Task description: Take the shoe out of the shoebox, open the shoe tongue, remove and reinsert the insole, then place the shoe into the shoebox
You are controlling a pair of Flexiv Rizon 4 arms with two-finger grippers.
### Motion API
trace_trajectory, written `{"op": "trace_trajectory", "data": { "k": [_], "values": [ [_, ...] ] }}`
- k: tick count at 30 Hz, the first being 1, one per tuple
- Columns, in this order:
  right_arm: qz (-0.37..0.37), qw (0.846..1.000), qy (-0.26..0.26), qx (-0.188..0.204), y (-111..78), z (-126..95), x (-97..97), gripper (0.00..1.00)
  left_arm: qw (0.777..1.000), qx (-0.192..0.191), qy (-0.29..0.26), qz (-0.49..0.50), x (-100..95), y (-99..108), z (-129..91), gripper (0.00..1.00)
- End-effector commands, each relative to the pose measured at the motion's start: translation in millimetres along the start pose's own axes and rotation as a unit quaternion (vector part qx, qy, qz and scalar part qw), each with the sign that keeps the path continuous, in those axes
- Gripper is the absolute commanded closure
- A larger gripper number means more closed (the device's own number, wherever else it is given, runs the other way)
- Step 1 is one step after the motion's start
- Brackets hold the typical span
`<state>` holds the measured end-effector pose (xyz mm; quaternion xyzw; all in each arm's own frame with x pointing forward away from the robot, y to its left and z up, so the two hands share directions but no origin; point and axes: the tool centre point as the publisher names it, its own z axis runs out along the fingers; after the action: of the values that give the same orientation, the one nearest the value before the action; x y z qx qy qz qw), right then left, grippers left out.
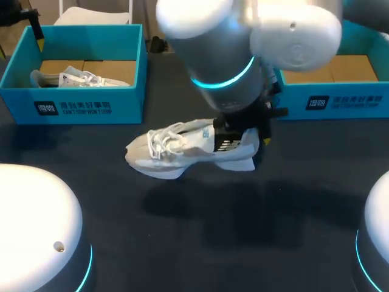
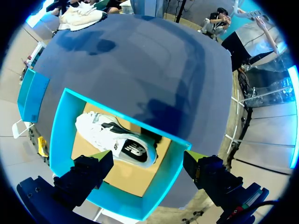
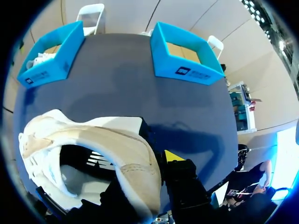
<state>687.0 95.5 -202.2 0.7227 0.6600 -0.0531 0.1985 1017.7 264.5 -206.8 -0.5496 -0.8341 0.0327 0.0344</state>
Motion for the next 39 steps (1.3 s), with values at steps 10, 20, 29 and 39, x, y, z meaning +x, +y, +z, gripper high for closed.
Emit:
{"op": "trace_trajectory", "data": {
  "k": [10,20,29,39],
  "values": [
    [0.000,1.000,-0.001,-0.001,-0.8,0,2.5,1.00,1.000,0.001,0.001,0.000,0.0,1,-1,0.00],
    [0.017,0.999,0.001,0.034,-7.4,51,-1.9,1.00,1.000,0.001,0.001,0.000,0.0,1,-1,0.00],
    [0.031,0.998,0.028,0.042,-17.6,114,5.6,1.00,1.000,0.001,0.001,0.000,0.0,1,-1,0.00],
    [0.003,0.998,0.044,0.045,-23.7,162,8.0,1.00,1.000,0.001,0.001,0.000,0.0,1,-1,0.00]
  ]
}}
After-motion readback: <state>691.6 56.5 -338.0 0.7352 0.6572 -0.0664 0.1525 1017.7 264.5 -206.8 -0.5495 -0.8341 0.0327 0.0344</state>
